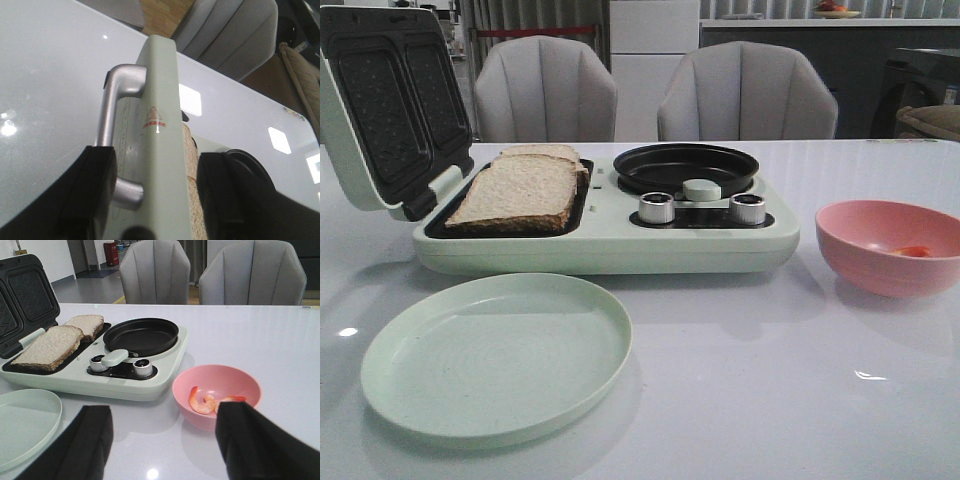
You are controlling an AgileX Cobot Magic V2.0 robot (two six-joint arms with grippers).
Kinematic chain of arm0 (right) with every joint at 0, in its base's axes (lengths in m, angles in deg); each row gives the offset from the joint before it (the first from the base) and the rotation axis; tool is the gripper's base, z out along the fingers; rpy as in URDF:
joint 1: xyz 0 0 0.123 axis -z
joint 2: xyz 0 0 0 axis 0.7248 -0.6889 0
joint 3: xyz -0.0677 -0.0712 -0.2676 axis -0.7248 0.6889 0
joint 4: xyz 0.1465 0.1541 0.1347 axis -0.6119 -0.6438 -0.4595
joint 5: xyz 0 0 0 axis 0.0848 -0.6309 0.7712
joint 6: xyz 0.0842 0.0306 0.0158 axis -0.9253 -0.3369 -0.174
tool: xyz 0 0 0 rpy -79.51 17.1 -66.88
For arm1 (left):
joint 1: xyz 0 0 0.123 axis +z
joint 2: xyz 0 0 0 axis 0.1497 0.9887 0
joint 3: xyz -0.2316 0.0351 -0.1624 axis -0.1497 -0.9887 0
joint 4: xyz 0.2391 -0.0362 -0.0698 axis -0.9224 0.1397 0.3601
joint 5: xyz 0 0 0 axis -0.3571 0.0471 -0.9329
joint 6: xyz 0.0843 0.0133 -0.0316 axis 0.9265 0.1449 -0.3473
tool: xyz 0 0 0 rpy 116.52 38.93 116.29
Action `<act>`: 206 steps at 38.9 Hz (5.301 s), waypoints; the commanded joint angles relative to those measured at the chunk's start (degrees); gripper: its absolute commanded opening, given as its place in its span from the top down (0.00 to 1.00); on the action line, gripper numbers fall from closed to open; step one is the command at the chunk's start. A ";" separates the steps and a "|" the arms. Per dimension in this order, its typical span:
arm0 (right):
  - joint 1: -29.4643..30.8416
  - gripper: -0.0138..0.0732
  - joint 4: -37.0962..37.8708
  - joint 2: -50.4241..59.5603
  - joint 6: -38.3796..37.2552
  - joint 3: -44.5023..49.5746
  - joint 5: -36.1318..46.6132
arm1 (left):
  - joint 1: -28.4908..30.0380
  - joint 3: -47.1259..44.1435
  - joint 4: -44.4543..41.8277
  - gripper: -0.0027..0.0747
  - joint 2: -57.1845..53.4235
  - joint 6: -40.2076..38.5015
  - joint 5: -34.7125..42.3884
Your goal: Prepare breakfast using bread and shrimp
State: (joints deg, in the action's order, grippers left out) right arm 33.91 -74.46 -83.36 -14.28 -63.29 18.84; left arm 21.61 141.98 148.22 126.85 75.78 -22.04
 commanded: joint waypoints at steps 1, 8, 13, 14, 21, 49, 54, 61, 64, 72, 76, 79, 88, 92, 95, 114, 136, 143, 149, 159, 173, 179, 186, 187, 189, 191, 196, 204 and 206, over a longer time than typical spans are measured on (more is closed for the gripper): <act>0.08 0.22 -0.41 -0.51 0.26 -1.51 4.36 | 2.68 2.07 10.94 0.43 0.76 6.07 -2.62; 0.08 0.22 -0.41 -0.51 0.26 -1.51 4.36 | 5.48 2.07 23.55 0.43 6.96 15.95 -10.06; 0.08 0.22 -0.41 -0.51 0.26 -1.51 4.36 | 5.72 2.07 25.59 0.43 10.35 17.23 -10.60; 0.08 0.22 -0.41 -0.51 0.26 -1.51 4.36 | 5.72 2.07 25.64 0.43 10.97 17.23 -10.60; 0.08 0.22 -0.41 -0.51 0.26 -1.51 4.36 | 5.61 2.07 27.84 0.49 14.12 18.80 -10.48; 0.08 0.22 -0.41 -0.51 0.26 -1.51 4.36 | -13.86 2.07 34.16 0.82 16.48 32.70 -7.73; 0.08 0.22 -0.41 -0.51 0.26 -1.51 4.36 | -20.33 2.07 30.63 0.82 19.46 33.53 -0.40; 0.08 0.22 -0.41 -0.51 0.26 -1.51 4.36 | -23.59 2.07 27.02 0.82 24.01 33.53 1.53; 0.08 0.22 -0.41 -0.51 0.26 -1.51 4.36 | -23.59 2.07 26.65 0.82 24.27 33.43 1.56; 0.08 0.22 -0.41 -0.51 0.26 -1.51 4.36 | -23.59 2.07 25.89 0.82 24.15 33.43 1.68; 0.08 0.22 -0.41 -0.51 0.26 -1.51 4.36 | -23.59 2.07 24.57 0.81 22.87 33.43 1.72; 0.08 0.22 -0.41 -0.51 0.26 -1.51 4.36 | -23.59 2.07 21.99 0.81 20.88 33.26 2.54; 0.08 0.22 -0.41 -0.51 0.26 -1.51 4.36 | -23.59 2.07 -0.93 0.81 11.02 21.12 8.46; 0.08 0.22 -0.41 -0.51 0.26 -1.51 4.36 | -23.59 2.07 -14.00 0.81 5.98 13.51 8.71; 0.08 0.22 -0.41 -0.51 0.26 -1.51 4.36 | -23.59 2.07 -22.92 0.81 2.49 7.84 7.80; 0.08 0.22 -0.41 -0.51 0.26 -1.51 4.36 | -25.45 -6.85 -59.67 0.82 -22.49 -14.93 7.65; 0.08 0.22 -0.41 -0.51 0.26 -1.51 4.36 | -30.18 -32.43 -56.03 0.82 -53.56 -19.46 18.44; 0.08 0.22 -0.41 -0.51 0.26 -1.51 4.36 | -30.32 -40.46 -56.17 0.82 -63.94 -19.46 18.71; 0.08 0.22 -0.41 -0.51 0.26 -1.51 4.36 | -30.32 -47.79 -56.14 0.82 -71.77 -19.46 19.40; 0.08 0.22 -0.41 -0.51 0.26 -1.51 4.36 | -30.32 -54.44 -56.23 0.82 -76.89 -19.46 20.40; 0.08 0.22 -0.41 -0.51 0.26 -1.51 4.86 | -30.32 -54.46 -56.23 0.82 -76.89 -19.46 21.26; 0.08 0.22 -0.41 -0.51 0.26 -1.51 5.40 | -30.32 -54.46 -56.23 0.82 -76.89 -19.46 21.26; 0.08 0.22 -0.93 -0.51 0.26 -1.62 6.18 | -30.32 -54.46 -56.23 0.82 -76.89 -19.46 21.30; 0.08 0.22 -1.87 -0.51 0.26 -1.94 6.36 | -30.32 -54.46 -56.23 0.82 -76.89 -19.46 21.30; 0.08 0.22 -4.29 -0.71 0.26 -3.17 5.73 | -30.32 -54.46 -56.23 0.82 -76.89 -19.46 21.39; 0.20 0.22 -4.59 -1.80 0.34 -4.71 4.37 | -30.32 -54.46 -56.23 0.82 -76.89 -19.46 21.39; 0.20 0.22 -1.87 -8.06 2.40 -9.26 3.03 | -30.32 -54.46 -56.23 0.82 -76.89 -19.46 21.39; 0.20 0.22 0.42 -17.06 3.21 -13.76 12.36 | -30.32 -54.46 -56.23 0.82 -76.89 -19.46 21.39; 0.20 0.22 0.31 -18.75 3.21 -14.21 13.97 | -30.32 -54.46 -56.23 0.82 -76.89 -19.46 21.39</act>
State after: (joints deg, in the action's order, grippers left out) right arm 33.91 -74.45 -98.91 -11.74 -74.84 24.39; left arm -8.20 86.08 91.51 49.40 56.93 -5.42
